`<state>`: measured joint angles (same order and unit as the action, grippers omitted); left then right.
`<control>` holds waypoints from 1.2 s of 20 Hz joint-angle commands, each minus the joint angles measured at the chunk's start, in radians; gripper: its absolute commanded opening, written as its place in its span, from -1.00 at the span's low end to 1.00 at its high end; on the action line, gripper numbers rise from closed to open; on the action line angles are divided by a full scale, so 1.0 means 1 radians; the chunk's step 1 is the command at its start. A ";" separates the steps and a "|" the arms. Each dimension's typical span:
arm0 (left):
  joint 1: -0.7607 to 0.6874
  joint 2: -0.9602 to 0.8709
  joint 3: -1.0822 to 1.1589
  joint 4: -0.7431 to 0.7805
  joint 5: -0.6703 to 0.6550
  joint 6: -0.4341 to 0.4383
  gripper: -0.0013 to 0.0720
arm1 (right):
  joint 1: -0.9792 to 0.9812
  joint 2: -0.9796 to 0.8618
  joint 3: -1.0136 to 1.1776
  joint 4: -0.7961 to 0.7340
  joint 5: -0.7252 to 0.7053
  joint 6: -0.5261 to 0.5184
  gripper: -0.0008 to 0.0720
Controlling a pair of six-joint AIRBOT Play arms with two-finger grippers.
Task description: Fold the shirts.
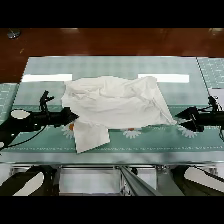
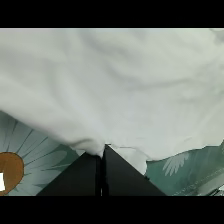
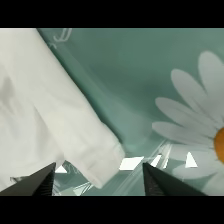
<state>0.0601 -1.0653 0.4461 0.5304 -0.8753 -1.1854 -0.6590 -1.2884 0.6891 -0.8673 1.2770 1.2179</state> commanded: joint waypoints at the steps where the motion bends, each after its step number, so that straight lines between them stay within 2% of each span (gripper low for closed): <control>1: 0.000 0.001 0.001 -0.001 0.001 -0.001 -0.90 | 0.063 -0.032 0.003 0.002 -0.005 -0.005 0.71; 7: 0.000 0.001 0.001 -0.001 0.000 -0.001 -0.90 | 0.259 -0.084 0.018 -0.003 -0.092 0.044 0.67; 8: 0.000 0.001 0.001 -0.001 0.000 0.000 -0.90 | 0.276 -0.084 0.034 -0.006 -0.099 0.057 0.34; 10: 0.000 0.002 0.002 -0.001 0.000 0.000 -0.90 | 0.299 -0.084 0.084 -0.006 -0.087 0.064 -0.88; 13: 0.030 0.008 0.064 0.000 -0.053 0.000 -0.90 | 0.308 -0.083 0.217 -0.004 0.026 0.064 -0.89; 16: 0.086 0.054 0.265 -0.045 -0.148 0.027 -0.90 | 0.308 -0.045 0.441 0.018 0.111 0.083 -0.89; 19: 0.126 0.115 0.574 -0.124 -0.133 0.034 -0.90 | 0.308 0.021 0.748 0.103 0.079 0.125 -0.89; 21: 0.133 0.124 0.815 -0.120 -0.126 0.034 -0.90 | 0.308 0.071 0.951 0.173 0.023 0.137 -0.89; 24: 0.133 0.126 1.141 -0.060 -0.125 0.028 -0.90 | 0.308 0.179 1.182 0.180 -0.035 0.155 -0.89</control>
<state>0.1837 -0.9516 1.2945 0.4355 -1.0031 -1.1553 -0.3523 -1.1950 1.6451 -0.7273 1.3018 1.3468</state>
